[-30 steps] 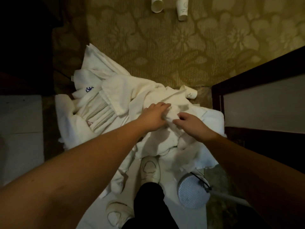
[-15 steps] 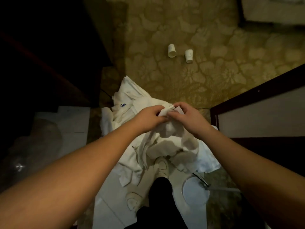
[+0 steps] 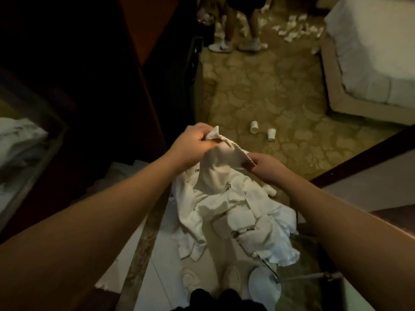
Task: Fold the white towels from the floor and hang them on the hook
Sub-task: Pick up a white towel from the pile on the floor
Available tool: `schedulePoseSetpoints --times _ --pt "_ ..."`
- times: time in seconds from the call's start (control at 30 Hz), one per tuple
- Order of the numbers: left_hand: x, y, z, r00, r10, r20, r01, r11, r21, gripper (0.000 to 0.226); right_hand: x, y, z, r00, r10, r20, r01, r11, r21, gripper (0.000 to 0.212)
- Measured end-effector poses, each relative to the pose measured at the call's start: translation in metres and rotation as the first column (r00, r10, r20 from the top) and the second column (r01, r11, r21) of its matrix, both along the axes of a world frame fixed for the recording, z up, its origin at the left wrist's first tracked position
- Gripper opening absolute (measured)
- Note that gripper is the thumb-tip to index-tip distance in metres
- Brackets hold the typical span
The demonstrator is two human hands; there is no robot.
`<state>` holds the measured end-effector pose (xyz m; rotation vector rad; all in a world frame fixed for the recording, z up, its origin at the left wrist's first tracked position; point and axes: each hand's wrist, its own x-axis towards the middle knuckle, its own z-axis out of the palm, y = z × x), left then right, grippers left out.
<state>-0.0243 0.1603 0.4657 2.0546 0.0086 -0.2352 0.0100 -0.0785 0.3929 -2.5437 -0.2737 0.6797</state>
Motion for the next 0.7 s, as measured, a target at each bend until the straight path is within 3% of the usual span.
schedulePoseSetpoints --times 0.23,0.37,0.53,0.7 --pt "-0.099 0.027 0.098 0.975 0.182 0.124 -0.172 0.981 -0.091 0.020 -0.029 0.020 0.073 0.986 0.163 0.023 -0.161 0.983 -0.085 0.019" --pt "-0.152 0.032 0.126 0.925 0.315 0.213 -0.294 0.948 -0.123 0.017 -0.054 0.025 0.087 0.974 0.213 0.078 -0.202 0.971 -0.130 0.032" --pt "-0.236 0.043 0.154 0.841 0.466 0.275 -0.454 0.884 -0.110 0.011 -0.101 0.025 0.112 0.957 0.190 0.221 -0.201 0.979 0.031 0.023" --pt "-0.332 0.053 0.206 0.701 0.620 0.352 -0.621 0.774 -0.126 0.011 -0.157 0.042 0.168 0.904 0.250 0.347 -0.318 0.935 0.157 0.015"
